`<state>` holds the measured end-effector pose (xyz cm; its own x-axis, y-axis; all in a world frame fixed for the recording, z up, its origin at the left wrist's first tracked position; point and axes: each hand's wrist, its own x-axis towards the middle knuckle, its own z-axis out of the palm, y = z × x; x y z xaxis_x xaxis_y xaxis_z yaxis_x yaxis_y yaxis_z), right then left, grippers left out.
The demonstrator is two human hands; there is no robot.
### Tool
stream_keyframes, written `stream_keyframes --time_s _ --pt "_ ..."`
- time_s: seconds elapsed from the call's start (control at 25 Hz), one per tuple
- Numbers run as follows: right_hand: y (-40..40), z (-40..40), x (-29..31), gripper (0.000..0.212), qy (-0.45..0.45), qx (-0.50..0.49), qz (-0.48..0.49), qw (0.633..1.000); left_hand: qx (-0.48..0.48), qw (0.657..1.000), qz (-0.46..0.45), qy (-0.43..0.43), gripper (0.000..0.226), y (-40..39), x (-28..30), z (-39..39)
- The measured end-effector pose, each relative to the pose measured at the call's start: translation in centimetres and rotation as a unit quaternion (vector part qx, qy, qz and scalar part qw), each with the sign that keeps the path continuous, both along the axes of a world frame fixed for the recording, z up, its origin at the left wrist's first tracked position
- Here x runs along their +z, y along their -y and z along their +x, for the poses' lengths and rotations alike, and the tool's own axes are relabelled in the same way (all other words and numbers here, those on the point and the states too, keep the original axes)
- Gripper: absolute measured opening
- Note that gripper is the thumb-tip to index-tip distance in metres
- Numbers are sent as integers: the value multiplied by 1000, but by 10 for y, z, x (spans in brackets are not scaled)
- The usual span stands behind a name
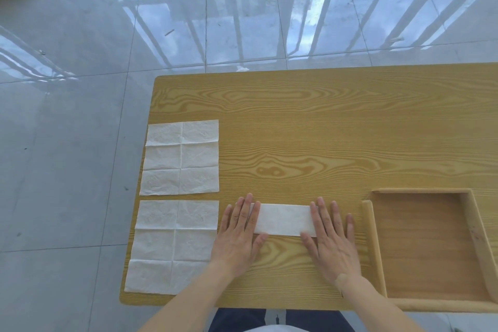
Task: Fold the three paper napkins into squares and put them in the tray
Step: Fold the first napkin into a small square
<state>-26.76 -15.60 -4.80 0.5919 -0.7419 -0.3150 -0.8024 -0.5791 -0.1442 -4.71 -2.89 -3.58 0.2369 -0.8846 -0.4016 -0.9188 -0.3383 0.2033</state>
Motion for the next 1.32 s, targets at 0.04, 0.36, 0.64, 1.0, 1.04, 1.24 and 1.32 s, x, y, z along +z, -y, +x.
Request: stream_keyframes --time_s 0.04,0.36,0.64,1.0,1.04,1.24,1.32 --pt "-2 -4 1 75 3 -2 2 1000 -1 1000 -6 0 71 0 2 1" --pt "-47 -43 3 89 -8 -26 21 999 20 999 -37 0 55 13 28 31" --pt "-51 -42 7 89 -17 -39 19 999 98 991 -6 -95 55 34 37 38" --pt "-51 -41 10 88 -29 -44 27 998 187 968 75 -153 18 37 41 41" --pt "-51 -41 10 88 -27 -45 28 998 217 955 62 -191 18 36 43 42" --pt "-51 -43 11 87 -13 -40 29 999 318 902 19 -293 11 35 67 39" --pt "-50 -42 11 87 -7 -40 30 999 323 887 -1 -331 10 39 79 32"
